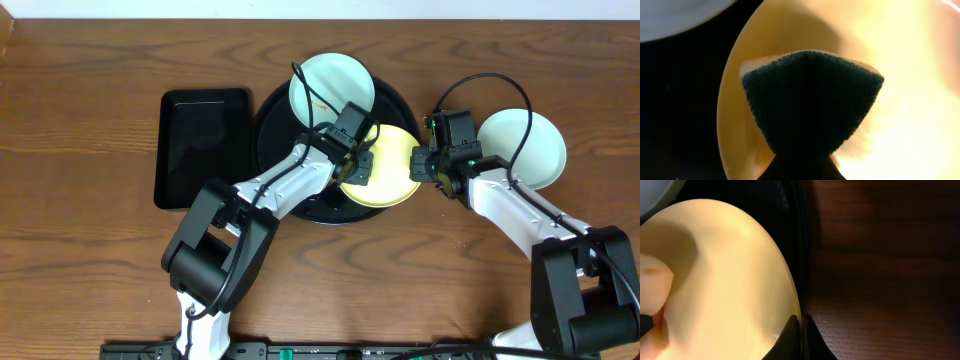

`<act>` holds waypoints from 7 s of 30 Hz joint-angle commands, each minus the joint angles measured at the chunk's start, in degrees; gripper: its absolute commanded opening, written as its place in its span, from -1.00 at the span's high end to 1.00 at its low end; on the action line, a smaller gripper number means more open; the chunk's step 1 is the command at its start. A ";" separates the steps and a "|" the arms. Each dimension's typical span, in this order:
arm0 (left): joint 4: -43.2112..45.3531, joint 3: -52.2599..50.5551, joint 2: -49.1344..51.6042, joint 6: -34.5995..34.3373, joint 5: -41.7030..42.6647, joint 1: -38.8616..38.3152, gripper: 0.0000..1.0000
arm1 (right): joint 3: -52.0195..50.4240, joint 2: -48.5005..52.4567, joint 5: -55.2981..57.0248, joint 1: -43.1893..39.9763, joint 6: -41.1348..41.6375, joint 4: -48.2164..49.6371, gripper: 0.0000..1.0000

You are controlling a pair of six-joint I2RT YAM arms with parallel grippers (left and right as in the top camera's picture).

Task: Clean dirty plates on tray and stack at the side
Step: 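Scrub the yellow plate with the sponge in left gripper, then pull the sponge back to the small black tray with left gripper, then carry the yellow plate right and set it on the green plate, then move right gripper to the pale green plate's far rim on the tray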

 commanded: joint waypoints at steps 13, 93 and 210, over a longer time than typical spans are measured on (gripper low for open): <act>4.20 -0.22 5.46 1.42 -5.88 0.20 0.85 | -0.48 0.39 0.52 0.55 -0.72 -0.17 0.97; -32.94 -6.78 -35.71 -0.37 -6.36 29.53 0.85 | 16.24 -8.26 59.21 30.03 -23.10 7.30 0.98; -33.16 -6.78 -35.71 -0.35 -6.40 29.53 0.85 | 75.06 48.33 -6.25 4.42 -23.17 -18.69 0.23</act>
